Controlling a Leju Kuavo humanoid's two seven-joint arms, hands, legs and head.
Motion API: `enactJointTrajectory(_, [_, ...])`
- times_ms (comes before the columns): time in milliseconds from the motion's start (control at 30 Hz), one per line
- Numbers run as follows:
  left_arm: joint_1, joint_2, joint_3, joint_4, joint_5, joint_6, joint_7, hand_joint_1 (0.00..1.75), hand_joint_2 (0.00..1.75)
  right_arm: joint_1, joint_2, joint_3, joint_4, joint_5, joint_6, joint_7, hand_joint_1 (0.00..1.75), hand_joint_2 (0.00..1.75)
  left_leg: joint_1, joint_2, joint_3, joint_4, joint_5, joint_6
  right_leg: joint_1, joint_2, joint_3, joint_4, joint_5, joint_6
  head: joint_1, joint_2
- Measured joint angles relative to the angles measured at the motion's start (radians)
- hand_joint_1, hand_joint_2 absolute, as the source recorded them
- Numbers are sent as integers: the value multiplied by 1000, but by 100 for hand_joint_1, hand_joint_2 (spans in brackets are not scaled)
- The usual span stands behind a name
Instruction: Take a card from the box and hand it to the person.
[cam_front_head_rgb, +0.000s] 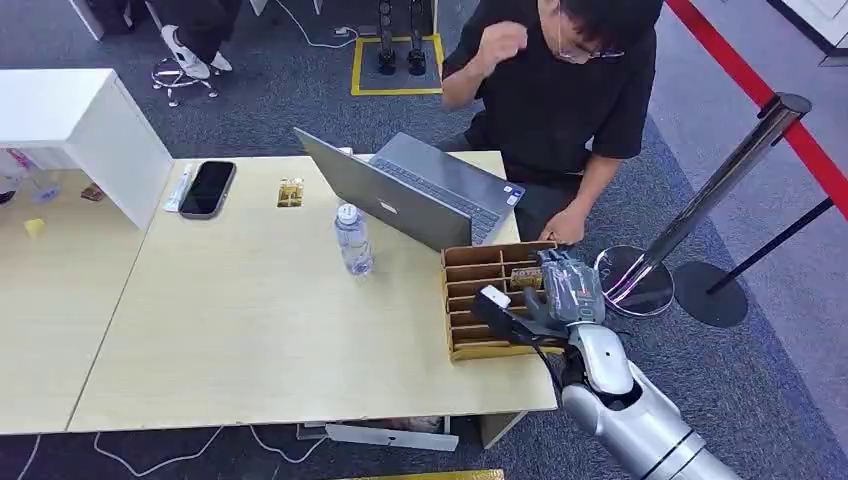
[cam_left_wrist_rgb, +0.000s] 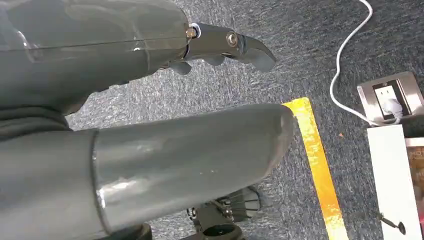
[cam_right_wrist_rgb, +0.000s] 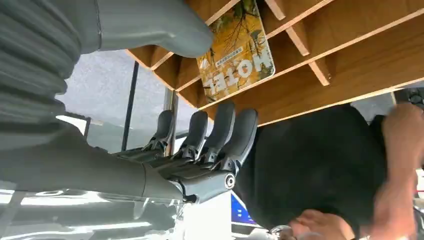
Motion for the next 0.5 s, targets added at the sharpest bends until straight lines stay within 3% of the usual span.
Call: enactJointTrajectory(500, [0,0,-1,0,0,0,0,0,0,-7,8,9,19,0,-2,4,101,175,0,0,0,0,0,0,0,0,0,0,0,0,0,0])
